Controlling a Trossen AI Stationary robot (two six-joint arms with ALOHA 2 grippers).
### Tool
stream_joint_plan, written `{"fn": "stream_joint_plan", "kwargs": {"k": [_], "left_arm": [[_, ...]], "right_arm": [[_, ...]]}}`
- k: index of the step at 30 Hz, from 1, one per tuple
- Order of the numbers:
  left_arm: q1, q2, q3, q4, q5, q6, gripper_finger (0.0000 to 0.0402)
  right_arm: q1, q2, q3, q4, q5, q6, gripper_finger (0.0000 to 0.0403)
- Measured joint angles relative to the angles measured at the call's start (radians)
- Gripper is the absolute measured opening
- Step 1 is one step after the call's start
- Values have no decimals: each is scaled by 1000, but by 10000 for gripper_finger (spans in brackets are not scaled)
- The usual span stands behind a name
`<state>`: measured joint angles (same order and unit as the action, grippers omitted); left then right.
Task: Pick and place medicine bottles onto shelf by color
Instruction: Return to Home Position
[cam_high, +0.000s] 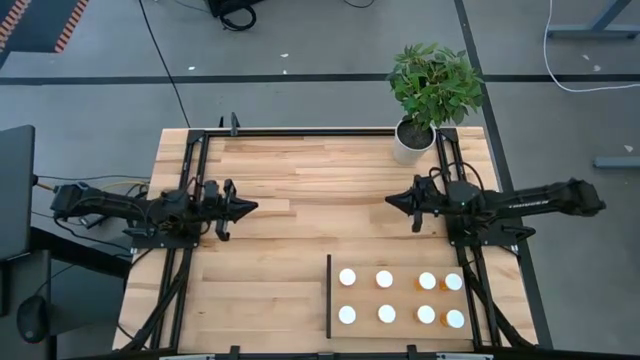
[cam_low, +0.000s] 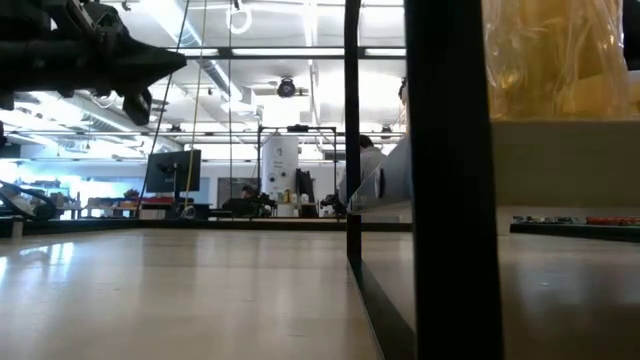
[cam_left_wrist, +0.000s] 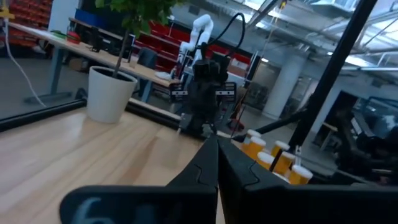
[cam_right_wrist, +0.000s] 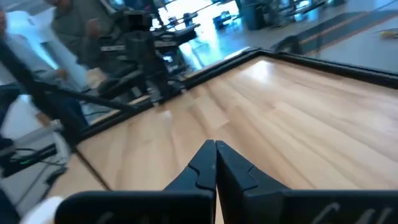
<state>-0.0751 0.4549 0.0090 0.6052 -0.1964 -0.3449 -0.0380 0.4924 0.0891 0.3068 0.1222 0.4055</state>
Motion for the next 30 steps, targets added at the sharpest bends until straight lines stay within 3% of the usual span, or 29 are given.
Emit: {"fn": "stream_joint_plan", "kwargs": {"k": [8,18,30], "left_arm": [[-1,-90,0,-106,17,9,1],[-1,-442,-1,-438,18,-3,1],[-1,-436,14,-489,-21,24,27]], "right_arm": [[1,-30,-82,32,34,13,5],[1,-53,-82,33,82,-4,5],[1,-49,-81,30,61,30,5]]}}
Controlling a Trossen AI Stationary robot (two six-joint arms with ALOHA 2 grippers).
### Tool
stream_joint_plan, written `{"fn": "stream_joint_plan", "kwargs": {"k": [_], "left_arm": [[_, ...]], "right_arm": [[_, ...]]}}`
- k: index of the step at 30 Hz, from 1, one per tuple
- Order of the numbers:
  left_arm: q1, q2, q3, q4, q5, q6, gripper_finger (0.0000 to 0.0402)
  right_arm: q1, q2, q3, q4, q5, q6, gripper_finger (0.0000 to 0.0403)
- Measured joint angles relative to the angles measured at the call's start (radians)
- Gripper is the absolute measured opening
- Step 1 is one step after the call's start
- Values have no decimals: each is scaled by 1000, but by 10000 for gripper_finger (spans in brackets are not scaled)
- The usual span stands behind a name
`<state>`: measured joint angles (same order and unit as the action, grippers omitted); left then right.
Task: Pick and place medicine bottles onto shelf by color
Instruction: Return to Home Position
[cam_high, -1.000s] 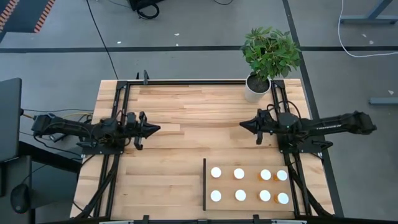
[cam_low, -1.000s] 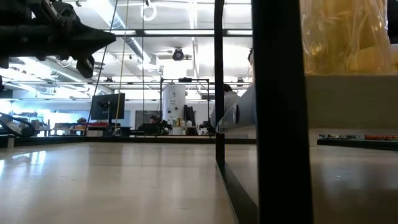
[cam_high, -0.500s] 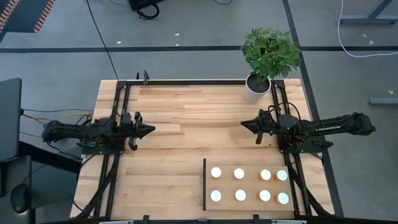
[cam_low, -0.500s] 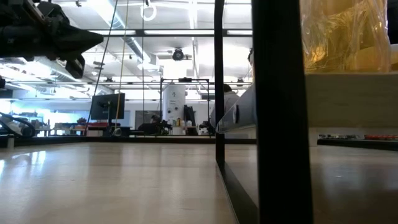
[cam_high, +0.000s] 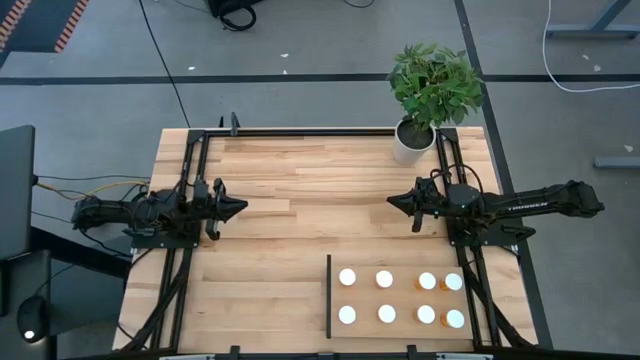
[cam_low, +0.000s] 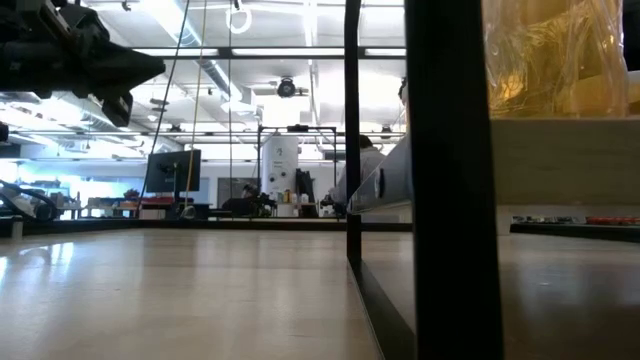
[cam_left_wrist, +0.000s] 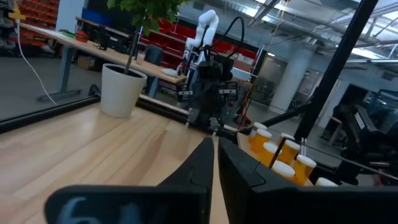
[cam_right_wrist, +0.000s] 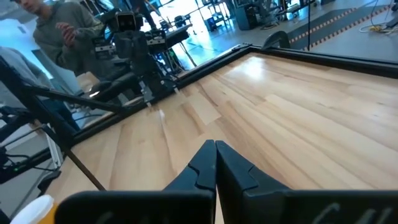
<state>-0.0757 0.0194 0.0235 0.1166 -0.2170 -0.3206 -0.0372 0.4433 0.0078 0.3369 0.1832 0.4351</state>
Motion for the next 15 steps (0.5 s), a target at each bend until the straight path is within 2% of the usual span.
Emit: {"fn": "stream_joint_plan", "kwargs": {"k": [6,15], "left_arm": [[0,0,0,3,0,-8,41],[0,0,1,3,-1,-8,30]], "right_arm": [[0,1,0,0,-1,1,12],[0,1,1,0,-1,2,14]]}}
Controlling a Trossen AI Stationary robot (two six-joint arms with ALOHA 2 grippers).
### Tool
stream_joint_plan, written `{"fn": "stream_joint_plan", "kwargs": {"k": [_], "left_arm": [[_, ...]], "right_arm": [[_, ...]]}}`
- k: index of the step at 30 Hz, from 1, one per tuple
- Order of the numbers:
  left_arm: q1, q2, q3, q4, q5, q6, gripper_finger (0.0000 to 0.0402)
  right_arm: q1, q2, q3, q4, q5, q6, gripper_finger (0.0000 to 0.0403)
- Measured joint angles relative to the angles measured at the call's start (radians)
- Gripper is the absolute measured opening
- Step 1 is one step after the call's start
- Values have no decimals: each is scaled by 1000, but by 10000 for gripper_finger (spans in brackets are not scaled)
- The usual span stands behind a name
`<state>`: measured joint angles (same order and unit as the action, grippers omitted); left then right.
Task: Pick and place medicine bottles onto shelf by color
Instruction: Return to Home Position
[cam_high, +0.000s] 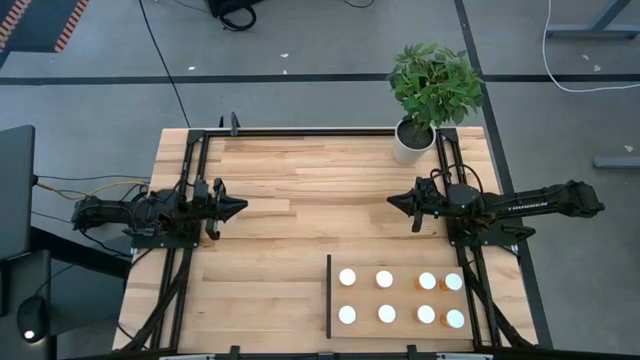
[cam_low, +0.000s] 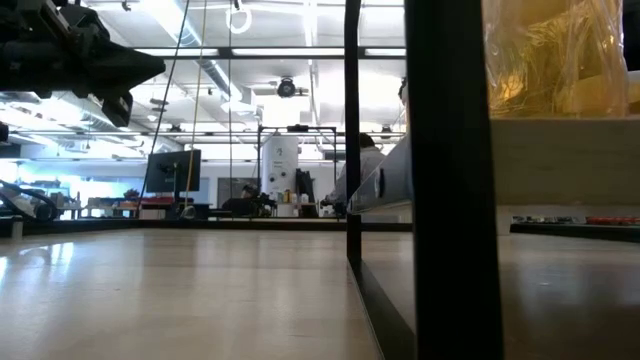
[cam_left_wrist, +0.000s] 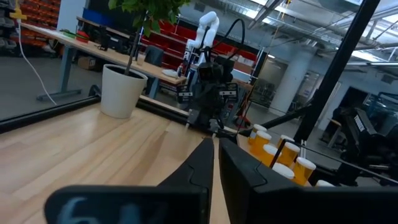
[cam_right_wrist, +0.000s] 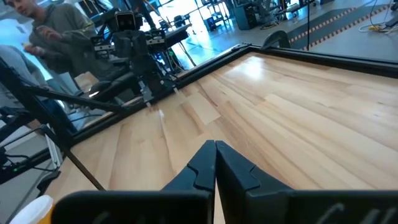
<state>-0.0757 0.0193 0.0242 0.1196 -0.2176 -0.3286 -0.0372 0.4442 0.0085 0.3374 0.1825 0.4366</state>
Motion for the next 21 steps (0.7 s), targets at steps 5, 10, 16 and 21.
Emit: {"fn": "stream_joint_plan", "kwargs": {"k": [5,10,16,21], "left_arm": [[0,0,0,0,0,0,28],[0,0,0,0,-1,0,37],[0,0,0,0,-1,0,39],[0,0,1,0,-1,0,31]], "right_arm": [[0,0,0,0,0,0,15],[0,0,0,0,0,0,15],[0,0,0,0,0,0,16],[0,0,0,0,0,0,16]]}}
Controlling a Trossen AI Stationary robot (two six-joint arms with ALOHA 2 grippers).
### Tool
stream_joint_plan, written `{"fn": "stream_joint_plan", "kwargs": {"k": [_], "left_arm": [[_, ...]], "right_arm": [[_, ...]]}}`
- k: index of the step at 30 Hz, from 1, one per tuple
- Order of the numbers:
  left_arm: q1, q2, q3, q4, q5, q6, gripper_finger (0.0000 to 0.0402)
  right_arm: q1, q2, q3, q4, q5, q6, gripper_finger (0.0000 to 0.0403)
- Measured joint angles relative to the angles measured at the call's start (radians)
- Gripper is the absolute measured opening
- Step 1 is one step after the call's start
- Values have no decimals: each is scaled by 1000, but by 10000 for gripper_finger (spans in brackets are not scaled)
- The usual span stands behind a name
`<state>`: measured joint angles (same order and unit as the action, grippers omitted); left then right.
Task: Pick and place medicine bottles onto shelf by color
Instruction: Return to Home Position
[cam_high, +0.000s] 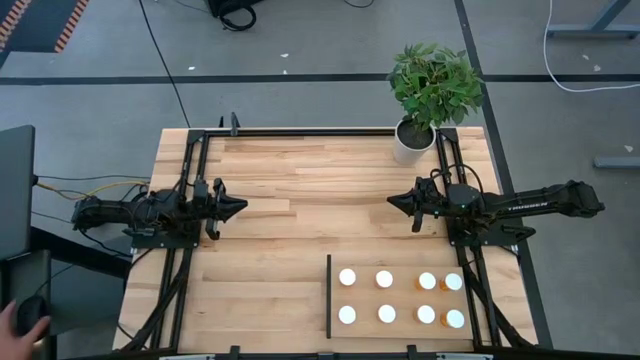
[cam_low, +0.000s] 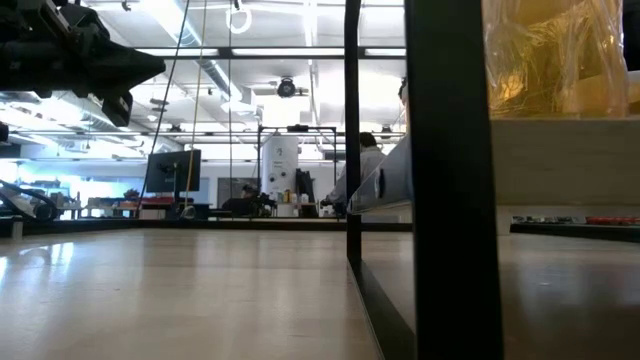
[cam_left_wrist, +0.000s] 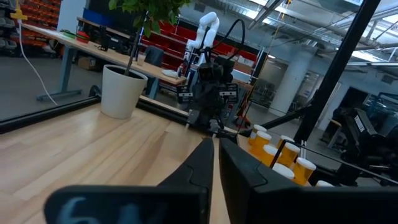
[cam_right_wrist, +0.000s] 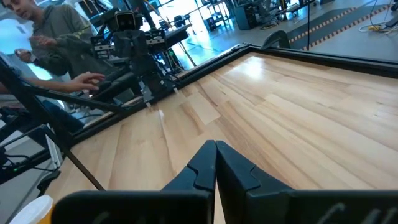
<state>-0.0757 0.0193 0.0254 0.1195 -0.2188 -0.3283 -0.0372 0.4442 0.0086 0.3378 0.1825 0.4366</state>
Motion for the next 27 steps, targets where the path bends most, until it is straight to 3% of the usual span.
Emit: {"fn": "stream_joint_plan", "kwargs": {"k": [27], "left_arm": [[0,0,0,-1,0,1,28]], "right_arm": [[0,0,0,0,0,0,16]]}}
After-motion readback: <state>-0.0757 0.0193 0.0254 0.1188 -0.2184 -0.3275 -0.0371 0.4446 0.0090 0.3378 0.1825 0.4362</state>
